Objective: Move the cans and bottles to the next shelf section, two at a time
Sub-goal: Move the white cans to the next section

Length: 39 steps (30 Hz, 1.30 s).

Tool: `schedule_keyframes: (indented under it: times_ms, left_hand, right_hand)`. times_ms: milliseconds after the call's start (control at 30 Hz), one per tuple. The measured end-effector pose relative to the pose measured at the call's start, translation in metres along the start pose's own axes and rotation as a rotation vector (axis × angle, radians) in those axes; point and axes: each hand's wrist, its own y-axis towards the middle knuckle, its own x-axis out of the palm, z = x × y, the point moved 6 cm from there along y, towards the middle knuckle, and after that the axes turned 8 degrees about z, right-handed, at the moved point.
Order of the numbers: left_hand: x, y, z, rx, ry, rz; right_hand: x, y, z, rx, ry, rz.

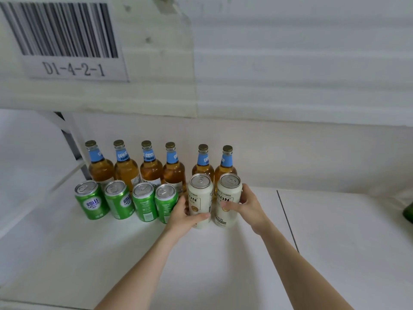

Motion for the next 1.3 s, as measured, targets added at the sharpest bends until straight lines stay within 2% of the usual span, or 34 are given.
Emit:
schedule_keyframes:
  times_ms: [233,367,533,867,1300]
  left_hand:
    - [0.0,-0.029,-0.002,-0.12,-0.069,-0.028]
    - [0.003,-0.054,-0.01,-0.223,-0.172,-0.03]
    - [0.002,-0.078,-0.005,-0.253,-0.245,-0.074]
    - [-0.002,-0.116,0.018,-0.271,-0.376,-0.099]
    - [0.028,-0.166,0.041,-0.199,-0.239,-0.18]
  right_hand:
    - [-0.007,-0.018,0.013,0.184,0.175,0.009]
    - [-0.01,-0.035,0.021,0.257,0.211,0.033]
    - [-0.015,-0.056,0.02,0.306,0.227,0.05]
    - [-0.026,-0.113,0.006,0.317,0.276,0.109]
    - [-0.08,-0.167,-0.004,0.285,0.306,0.19]
